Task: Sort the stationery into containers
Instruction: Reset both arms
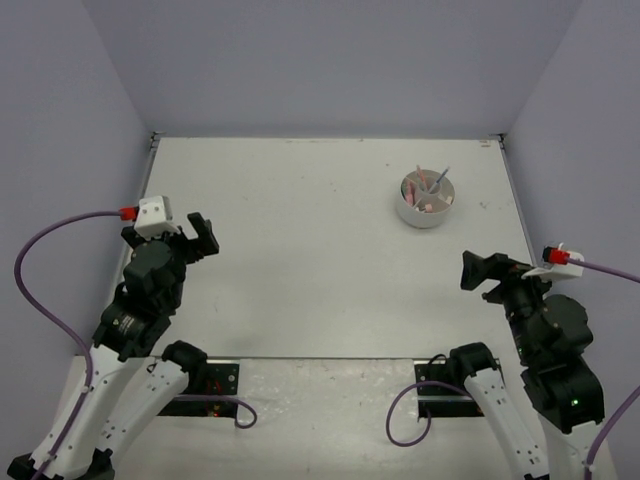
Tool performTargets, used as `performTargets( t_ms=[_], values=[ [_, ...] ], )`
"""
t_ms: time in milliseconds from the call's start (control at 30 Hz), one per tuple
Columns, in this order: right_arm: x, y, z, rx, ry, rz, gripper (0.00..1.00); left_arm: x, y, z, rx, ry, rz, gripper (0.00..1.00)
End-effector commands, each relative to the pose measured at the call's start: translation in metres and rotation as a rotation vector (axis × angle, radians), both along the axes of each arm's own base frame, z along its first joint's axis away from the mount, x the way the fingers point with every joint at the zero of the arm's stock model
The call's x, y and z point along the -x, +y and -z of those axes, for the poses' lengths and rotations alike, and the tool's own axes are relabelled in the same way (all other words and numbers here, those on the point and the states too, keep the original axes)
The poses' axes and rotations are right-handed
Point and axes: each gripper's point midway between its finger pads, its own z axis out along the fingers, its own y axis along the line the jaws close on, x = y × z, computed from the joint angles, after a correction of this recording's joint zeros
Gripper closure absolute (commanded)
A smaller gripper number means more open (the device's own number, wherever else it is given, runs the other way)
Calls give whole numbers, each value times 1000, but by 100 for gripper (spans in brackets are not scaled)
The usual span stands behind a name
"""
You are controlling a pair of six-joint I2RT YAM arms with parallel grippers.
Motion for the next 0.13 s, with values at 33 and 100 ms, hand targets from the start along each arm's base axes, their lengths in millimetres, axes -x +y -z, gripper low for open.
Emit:
performTargets(
  t_ms=[33, 100],
  values=[
    [-8, 2, -6, 13, -9, -5, 1, -3, 1, -5, -29, -28, 6, 0],
    [-8, 2, -7, 15, -13, -9, 1, -2, 4, -6, -38, -28, -5, 0]
  ],
)
